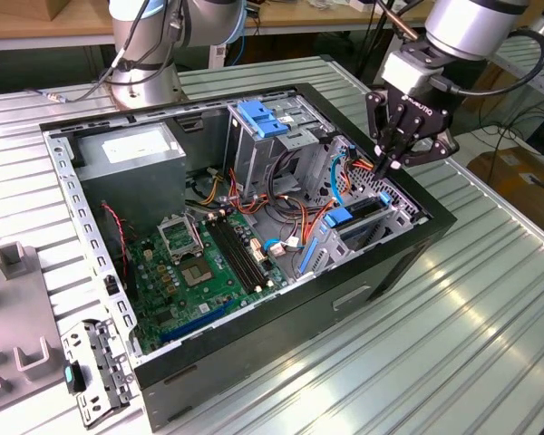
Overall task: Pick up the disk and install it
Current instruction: 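Insert the first disk wire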
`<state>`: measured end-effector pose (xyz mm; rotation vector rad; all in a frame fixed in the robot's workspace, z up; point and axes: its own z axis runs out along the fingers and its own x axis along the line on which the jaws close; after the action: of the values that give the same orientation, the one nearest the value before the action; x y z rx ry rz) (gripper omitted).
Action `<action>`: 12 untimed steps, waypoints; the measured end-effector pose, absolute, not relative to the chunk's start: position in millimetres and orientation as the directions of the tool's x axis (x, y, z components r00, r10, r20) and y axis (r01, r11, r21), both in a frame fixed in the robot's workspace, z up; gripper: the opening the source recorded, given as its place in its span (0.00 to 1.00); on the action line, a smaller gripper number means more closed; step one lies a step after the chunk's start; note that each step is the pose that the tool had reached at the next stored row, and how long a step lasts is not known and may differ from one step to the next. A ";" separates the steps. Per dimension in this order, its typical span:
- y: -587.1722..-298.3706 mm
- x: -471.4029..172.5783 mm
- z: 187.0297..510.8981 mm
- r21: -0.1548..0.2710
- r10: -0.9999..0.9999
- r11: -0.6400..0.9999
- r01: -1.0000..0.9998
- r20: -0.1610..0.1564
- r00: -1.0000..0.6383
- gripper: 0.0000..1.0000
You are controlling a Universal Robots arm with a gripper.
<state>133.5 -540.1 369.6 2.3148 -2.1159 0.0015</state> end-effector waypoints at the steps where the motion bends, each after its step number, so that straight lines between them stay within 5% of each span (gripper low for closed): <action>1: -540.1 133.5 369.5 0.003 -0.996 -0.090 -0.996 0.004 0.090 0.16; 12: -540.3 127.0 368.1 0.003 -0.999 -0.040 -0.999 0.004 0.040 0.16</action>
<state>127.0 -540.3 368.1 2.2615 -2.1730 0.0011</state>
